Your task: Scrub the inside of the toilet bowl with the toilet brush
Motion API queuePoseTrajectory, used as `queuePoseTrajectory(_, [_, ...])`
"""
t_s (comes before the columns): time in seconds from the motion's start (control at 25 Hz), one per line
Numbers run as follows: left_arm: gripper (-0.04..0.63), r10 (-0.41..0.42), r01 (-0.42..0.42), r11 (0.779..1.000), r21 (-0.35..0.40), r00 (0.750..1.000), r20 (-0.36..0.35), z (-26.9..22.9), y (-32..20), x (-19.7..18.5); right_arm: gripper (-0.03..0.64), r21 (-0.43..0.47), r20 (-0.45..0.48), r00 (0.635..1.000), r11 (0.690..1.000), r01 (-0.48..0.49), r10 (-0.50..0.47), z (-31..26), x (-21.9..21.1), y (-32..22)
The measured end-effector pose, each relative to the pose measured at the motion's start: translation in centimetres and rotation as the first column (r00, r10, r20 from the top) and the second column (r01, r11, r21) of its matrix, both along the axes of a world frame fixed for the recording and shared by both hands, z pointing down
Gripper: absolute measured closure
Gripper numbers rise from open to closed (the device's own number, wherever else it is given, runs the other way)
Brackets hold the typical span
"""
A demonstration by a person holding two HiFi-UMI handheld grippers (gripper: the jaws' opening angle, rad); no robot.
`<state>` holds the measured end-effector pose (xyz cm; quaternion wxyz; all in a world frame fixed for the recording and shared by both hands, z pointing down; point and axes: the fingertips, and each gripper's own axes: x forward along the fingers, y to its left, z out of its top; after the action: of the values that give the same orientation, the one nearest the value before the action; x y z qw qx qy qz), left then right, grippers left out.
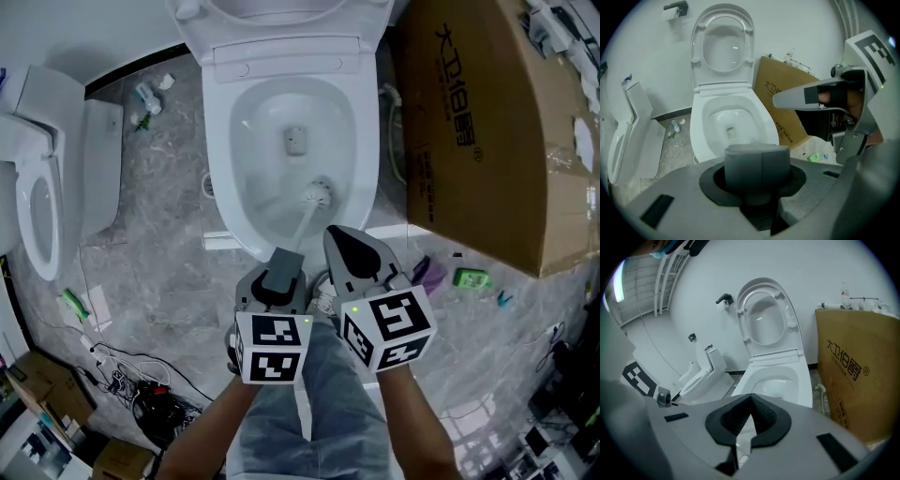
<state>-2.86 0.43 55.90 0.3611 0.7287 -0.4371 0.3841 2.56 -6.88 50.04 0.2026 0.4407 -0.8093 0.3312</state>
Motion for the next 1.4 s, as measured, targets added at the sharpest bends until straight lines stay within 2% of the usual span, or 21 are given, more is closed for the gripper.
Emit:
queuePoseTrajectory(0.32, [0.437, 0.004, -0.002, 0.999, 0.048, 1.000, -0.028, 0.8, -3.2, 1.5, 0.620, 0.016, -0.001, 0.999, 0.999, -0.049, 0.049, -0.3, 1.4, -0.5])
queuePoseTrajectory(0.44, [0.437, 0.019, -0.018, 0.997, 0.077, 1.000, -0.018, 1.1, -4.4, 1.4, 0.620, 0.007, -0.003, 0.999, 0.999, -0.051, 0.051, 0.0, 1.5, -0.5])
queuePoseTrajectory(0.64, [0.437, -0.010, 0.009, 0.997, 0.078, 1.000, 0.020, 1.6, -6.5, -0.1, 0.620, -0.009, -0.007, 0.999, 0.999, -0.049, 0.049, 0.7, 1.4, -0.5])
queuePoseTrajectory(1.0, [0.437, 0.042, -0.044, 0.994, 0.098, 0.999, 0.019, 4.0, -9.0, -0.3, 0.620, -0.030, -0.010, 0.999, 0.999, -0.041, 0.041, 1.4, 0.3, -0.7])
queuePoseTrajectory(1.4, [0.437, 0.087, -0.094, 0.985, 0.142, 0.994, 0.059, 5.0, -13.8, -1.5, 0.620, -0.047, -0.012, 0.999, 0.998, -0.039, 0.039, 2.1, -0.7, -1.9])
